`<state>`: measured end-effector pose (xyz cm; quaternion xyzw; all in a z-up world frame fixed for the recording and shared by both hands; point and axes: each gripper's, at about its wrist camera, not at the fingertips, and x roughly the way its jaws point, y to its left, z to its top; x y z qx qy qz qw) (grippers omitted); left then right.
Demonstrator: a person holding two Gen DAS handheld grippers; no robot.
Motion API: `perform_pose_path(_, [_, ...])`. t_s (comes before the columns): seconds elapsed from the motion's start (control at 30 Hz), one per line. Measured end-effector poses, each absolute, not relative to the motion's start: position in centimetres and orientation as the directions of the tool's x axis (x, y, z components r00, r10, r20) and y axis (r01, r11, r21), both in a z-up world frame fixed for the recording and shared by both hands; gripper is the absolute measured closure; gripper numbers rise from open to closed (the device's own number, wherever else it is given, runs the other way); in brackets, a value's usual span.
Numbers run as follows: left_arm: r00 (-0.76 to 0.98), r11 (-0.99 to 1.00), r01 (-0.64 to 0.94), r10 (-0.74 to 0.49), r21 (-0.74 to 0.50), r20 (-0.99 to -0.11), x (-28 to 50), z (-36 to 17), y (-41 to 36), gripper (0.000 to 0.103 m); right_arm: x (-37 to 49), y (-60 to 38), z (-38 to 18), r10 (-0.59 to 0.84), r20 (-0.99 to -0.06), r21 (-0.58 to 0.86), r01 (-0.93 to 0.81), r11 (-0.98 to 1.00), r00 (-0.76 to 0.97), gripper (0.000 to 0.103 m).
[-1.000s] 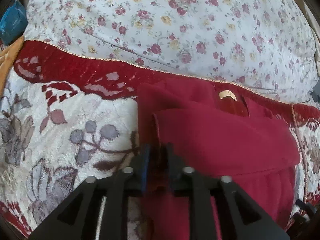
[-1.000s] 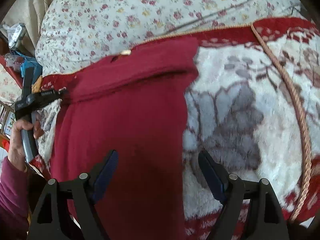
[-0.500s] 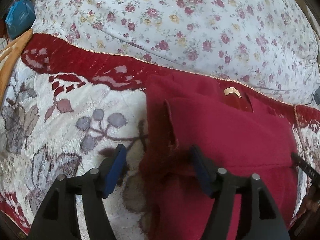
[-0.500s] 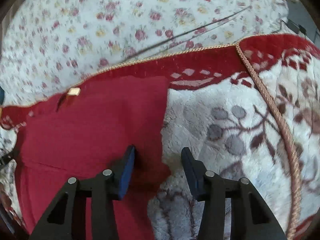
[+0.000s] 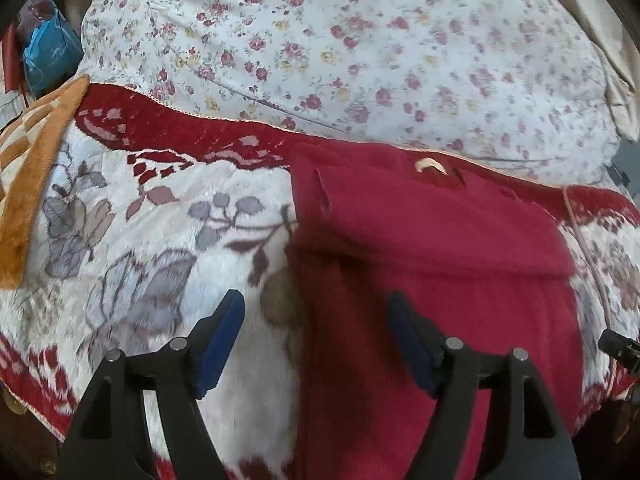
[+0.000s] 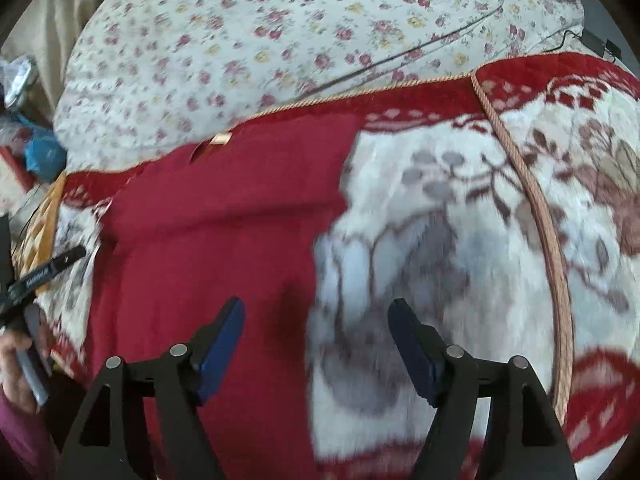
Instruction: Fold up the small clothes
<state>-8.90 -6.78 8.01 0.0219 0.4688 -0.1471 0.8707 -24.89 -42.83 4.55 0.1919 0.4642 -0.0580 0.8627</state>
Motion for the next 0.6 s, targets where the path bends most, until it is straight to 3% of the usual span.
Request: perform_pose_path(0.6, [0.477, 0.922, 0.387, -0.208, -0.008, -0.854, -18.6, 6.4, -4.4, 0.024, -32.2, -38.2, 1.2, 0.176, -0.880, 0.281, 0.186, 0.941, 0.442, 0.018])
